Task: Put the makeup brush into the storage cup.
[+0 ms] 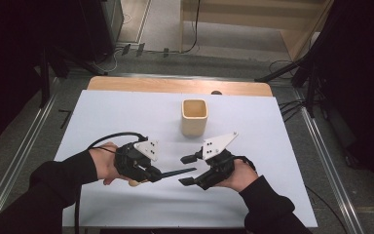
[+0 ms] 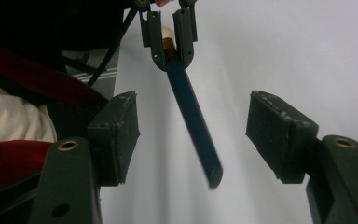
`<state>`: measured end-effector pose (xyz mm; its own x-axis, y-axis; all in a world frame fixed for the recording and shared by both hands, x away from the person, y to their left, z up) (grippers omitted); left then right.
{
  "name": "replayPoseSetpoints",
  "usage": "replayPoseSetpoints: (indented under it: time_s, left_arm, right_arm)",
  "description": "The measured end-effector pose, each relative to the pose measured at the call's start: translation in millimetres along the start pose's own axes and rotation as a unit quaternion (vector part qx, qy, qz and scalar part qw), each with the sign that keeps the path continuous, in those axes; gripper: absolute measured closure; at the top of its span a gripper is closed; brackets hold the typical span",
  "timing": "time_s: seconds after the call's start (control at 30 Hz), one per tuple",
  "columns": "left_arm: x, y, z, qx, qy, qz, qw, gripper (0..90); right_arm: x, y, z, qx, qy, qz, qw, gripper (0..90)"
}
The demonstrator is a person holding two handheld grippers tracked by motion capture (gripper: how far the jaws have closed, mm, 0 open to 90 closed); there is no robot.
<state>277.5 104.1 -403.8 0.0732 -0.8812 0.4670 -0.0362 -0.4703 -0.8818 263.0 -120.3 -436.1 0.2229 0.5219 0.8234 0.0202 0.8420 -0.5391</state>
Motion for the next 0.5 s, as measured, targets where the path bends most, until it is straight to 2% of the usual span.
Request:
replayPoseSetpoints:
  time_s: [0.13, 0.2, 0.23, 0.33, 0.37, 0.5]
  left_arm:
    - [4.5, 2.8, -1.4, -0.002, 0.014, 0.017, 0.9998, 79.3]
    - [6.1, 4.7, -2.1, -0.003, 0.013, 0.022, 0.9997, 79.3]
    - [6.9, 5.5, -1.9, 0.001, 0.02, 0.023, 0.9995, 79.3]
    - [9.1, 7.9, -2.0, -0.002, 0.021, 0.023, 0.9995, 79.3]
    - [9.9, 8.4, -2.0, -0.009, 0.02, 0.026, 0.9994, 79.3]
    - [13.4, 11.1, -2.6, -0.005, 0.028, 0.026, 0.9993, 79.3]
  right_arm:
    - [1.0, 6.9, -1.5, 0.006, 0.005, 0.016, 0.9998, 40.0]
    - [1.4, 9.4, -1.8, 0.011, 0.006, 0.021, 0.9997, 44.0]
    - [1.4, 10.5, -2.3, 0.012, 0.004, 0.023, 0.9997, 45.5]
    - [1.4, 15.0, -2.3, 0.02, 0.007, 0.032, 0.9993, 51.4]
    - [1.2, 16.7, -2.2, 0.025, 0.009, 0.036, 0.999, 53.6]
    - [0.1, 22.7, -2.9, 0.032, 0.008, 0.044, 0.9985, 59.5]
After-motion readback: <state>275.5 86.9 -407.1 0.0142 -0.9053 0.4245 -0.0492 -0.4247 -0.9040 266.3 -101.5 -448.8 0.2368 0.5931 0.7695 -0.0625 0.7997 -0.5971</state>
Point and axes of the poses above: each handheld gripper's, and its own axes: y roughly forward along the jaws, x roughly out of its top, z roughly to its left, the point moved 2 cm from there along y, roughly forward along the jaws, and after that the axes turned 3 degrees about x, right-handed, at the moved point
